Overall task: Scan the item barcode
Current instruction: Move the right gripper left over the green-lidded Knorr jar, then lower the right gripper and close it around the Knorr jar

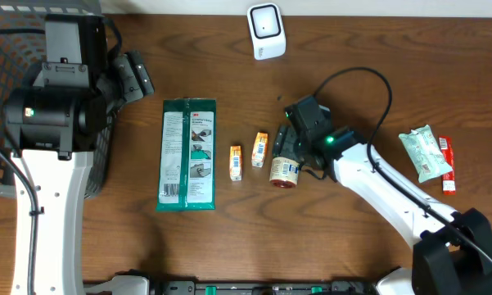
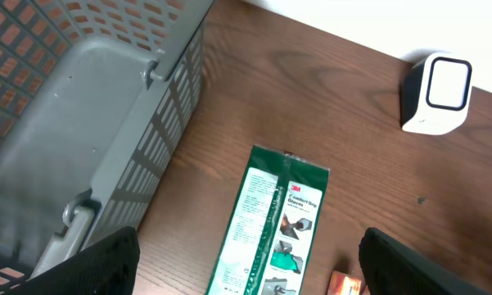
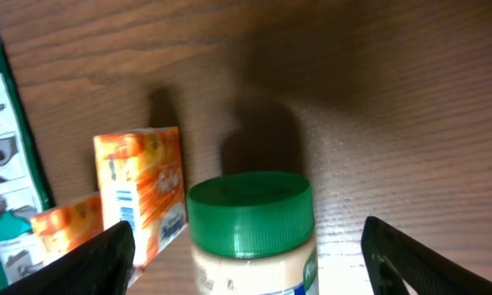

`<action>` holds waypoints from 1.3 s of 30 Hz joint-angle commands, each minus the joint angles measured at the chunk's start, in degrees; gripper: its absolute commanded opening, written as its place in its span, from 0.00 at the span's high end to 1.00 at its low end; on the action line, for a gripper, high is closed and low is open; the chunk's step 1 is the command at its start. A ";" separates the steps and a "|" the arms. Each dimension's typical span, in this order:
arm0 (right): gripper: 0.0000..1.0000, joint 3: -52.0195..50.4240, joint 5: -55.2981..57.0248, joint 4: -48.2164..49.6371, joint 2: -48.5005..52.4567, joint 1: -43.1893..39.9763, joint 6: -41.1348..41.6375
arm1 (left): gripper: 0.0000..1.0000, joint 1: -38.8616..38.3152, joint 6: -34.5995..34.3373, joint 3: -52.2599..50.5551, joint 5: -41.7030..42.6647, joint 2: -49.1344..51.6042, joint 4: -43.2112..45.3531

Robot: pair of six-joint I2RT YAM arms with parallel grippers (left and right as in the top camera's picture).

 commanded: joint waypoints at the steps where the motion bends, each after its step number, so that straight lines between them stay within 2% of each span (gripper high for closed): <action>1: 0.18 -2.75 -0.59 2.43 0.59 0.96 2.34 | 0.14 0.20 0.52 0.02 -0.31 0.17 -0.15; 9: 0.20 -4.72 -1.60 5.92 1.31 0.96 2.36 | 0.14 0.20 0.50 0.02 -0.31 0.17 -0.15; 18: 0.20 -4.72 -1.60 7.37 6.82 0.94 2.78 | 0.14 0.20 0.52 0.02 -0.31 0.17 -0.15; 20: 0.24 -4.70 -1.55 7.78 7.58 0.94 2.73 | 0.14 0.20 0.52 0.02 -0.31 0.17 -0.15; 23: 0.39 -4.59 -1.36 8.07 7.50 0.70 2.69 | 0.14 0.20 0.52 0.02 -0.31 0.17 -0.15; 26: 0.44 -3.58 -1.62 7.39 6.80 0.07 -0.85 | 0.14 0.20 0.52 0.02 -0.31 0.17 -0.15; 33: 0.44 1.07 0.94 0.70 2.84 -0.42 -8.63 | 0.14 0.20 0.50 0.02 -0.31 0.17 -0.15; 39: 0.41 2.16 6.91 0.66 -0.83 0.61 -11.54 | 0.14 0.20 0.52 0.02 -0.31 0.17 -0.15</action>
